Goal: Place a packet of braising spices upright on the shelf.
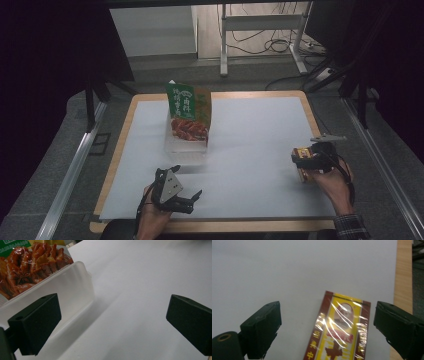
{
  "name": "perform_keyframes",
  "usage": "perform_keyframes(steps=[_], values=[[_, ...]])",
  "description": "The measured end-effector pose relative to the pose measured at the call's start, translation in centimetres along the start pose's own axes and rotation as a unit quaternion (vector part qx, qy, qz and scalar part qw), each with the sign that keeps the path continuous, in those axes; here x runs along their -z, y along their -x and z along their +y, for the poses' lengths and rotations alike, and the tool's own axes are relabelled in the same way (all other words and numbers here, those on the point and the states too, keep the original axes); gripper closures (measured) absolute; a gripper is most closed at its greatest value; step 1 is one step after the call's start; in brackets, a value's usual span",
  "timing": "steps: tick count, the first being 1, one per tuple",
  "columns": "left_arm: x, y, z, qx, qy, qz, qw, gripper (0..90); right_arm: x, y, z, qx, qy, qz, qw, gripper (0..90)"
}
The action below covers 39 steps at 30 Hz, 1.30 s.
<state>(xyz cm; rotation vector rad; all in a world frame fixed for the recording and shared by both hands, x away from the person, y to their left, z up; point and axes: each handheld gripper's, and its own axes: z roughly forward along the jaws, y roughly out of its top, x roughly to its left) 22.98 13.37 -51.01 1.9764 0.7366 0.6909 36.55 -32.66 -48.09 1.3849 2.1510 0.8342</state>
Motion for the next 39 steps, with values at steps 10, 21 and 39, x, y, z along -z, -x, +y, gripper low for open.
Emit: perform_keyframes(steps=[10,21,39], values=[[-0.1,0.1,0.0,-0.004,-0.005,0.0,1.0,0.0,-1.4,0.3,-0.9,-0.006,-0.031,-0.039,0.9987,14.0],[-0.2,0.2,0.0,-0.012,-0.011,0.004,0.9999,0.0,-2.5,0.3,-1.4,-0.017,-0.067,-0.038,0.9969,23.9],[-0.2,0.2,0.0,-0.016,-0.011,0.005,0.9998,0.0,-0.7,-0.1,-0.6,0.025,-0.032,0.007,0.9991,31.4]])
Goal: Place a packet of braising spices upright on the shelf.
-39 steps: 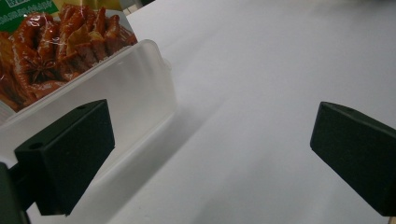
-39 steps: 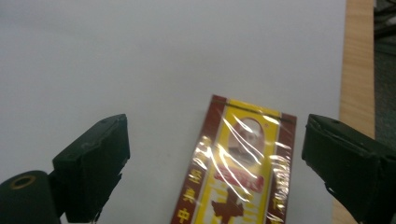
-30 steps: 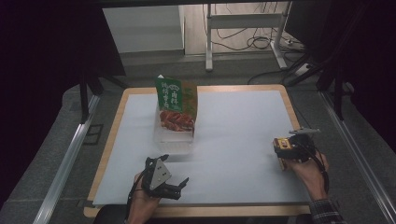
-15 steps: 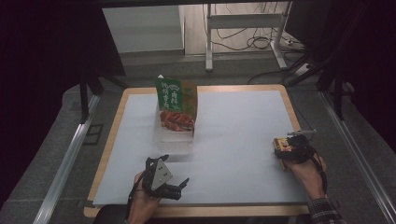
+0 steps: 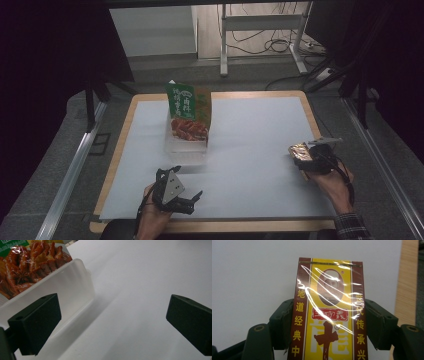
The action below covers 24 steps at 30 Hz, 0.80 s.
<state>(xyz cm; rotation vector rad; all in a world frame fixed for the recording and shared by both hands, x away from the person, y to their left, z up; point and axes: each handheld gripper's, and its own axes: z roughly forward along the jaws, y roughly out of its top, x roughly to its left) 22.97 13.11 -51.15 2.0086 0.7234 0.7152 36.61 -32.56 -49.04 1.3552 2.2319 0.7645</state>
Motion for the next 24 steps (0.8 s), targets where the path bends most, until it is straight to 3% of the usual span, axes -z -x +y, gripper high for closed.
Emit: perform_keyframes(steps=[6,9,13,20,24], values=[[0.0,0.0,0.0,0.0,0.0,0.0,1.0,0.0,0.5,-1.9,0.7,0.045,0.014,0.032,0.9984,31.4],[0.0,0.0,0.0,-0.001,-0.001,0.0,1.0,0.0,0.5,-3.4,1.0,0.075,0.015,0.056,0.9955,31.4],[0.0,0.0,0.0,-0.001,-0.001,0.0,1.0,0.0,0.4,-5.7,1.5,0.112,0.014,0.08,0.9904,31.3],[0.0,0.0,0.0,-0.002,-0.001,-0.001,1.0,0.0,0.0,-9.4,1.7,0.155,0.01,0.129,0.9795,31.4],[0.0,0.1,0.0,-0.003,-0.002,-0.001,1.0,0.0,-0.6,-10.8,1.5,0.18,0.0,0.139,0.9737,31.3]])
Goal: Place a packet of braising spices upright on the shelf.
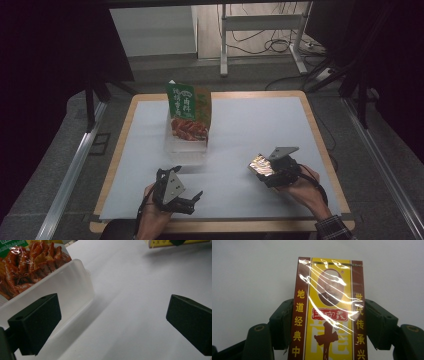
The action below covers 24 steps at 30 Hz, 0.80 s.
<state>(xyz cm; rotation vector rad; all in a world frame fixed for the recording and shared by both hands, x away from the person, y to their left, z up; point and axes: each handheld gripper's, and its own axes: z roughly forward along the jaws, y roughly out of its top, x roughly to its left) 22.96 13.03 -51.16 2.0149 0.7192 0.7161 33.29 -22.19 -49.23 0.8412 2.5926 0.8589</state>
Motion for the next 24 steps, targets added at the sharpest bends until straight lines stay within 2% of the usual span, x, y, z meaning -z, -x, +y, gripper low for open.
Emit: perform_keyframes(steps=[4,8,12,15,19,24], values=[[0.0,0.0,0.0,0.0,-0.001,-0.001,1.0,0.0,-0.8,-0.4,-0.1,0.014,-0.011,0.005,0.9998,31.3],[0.0,0.1,0.0,-0.001,0.0,-0.002,1.0,0.0,-1.5,-0.1,-0.6,0.024,-0.023,0.006,0.9994,30.6],[-0.1,0.0,0.0,-0.001,-0.001,-0.002,1.0,0.0,-1.6,0.4,-0.7,0.018,-0.017,0.014,0.9996,25.9],[-0.1,0.1,0.0,-0.002,-0.001,-0.002,1.0,0.0,-1.5,0.7,-0.7,0.001,-0.022,0.018,0.9996,23.3],[-0.1,0.1,0.0,-0.002,-0.002,0.0,1.0,0.0,-1.2,1.2,-0.3,-0.022,-0.038,0.031,0.9986,23.1],[-0.1,0.0,0.0,-0.001,-0.001,0.0,1.0,0.0,-1.2,1.2,0.9,-0.018,-0.076,0.032,0.9965,23.2]])
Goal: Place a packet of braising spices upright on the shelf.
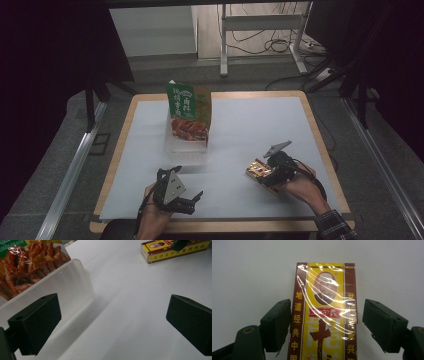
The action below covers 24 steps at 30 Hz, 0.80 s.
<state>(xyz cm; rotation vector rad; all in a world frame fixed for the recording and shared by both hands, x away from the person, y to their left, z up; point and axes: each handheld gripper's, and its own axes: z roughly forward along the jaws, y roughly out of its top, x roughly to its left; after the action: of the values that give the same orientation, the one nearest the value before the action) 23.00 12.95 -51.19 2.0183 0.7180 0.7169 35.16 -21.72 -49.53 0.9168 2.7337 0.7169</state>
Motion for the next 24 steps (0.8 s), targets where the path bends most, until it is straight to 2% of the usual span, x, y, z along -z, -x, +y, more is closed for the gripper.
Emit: perform_keyframes(steps=[4,9,20,24], values=[[0.1,-0.1,0.0,-0.002,-0.002,0.0,1.0,0.0,-0.1,0.1,1.0,0.0,-0.033,0.003,0.9995,23.2],[0.1,-0.2,0.0,-0.002,-0.001,0.002,1.0,0.0,-0.5,-0.1,2.1,0.01,-0.071,-0.001,0.9974,24.0],[0.2,-0.3,0.0,-0.002,-0.002,0.004,1.0,0.0,-2.1,-0.4,3.7,0.019,-0.131,-0.003,0.9911,26.1],[0.2,-0.3,0.0,-0.003,-0.001,0.004,1.0,0.0,-2.6,-0.6,3.8,0.025,-0.138,-0.008,0.9901,29.6]])
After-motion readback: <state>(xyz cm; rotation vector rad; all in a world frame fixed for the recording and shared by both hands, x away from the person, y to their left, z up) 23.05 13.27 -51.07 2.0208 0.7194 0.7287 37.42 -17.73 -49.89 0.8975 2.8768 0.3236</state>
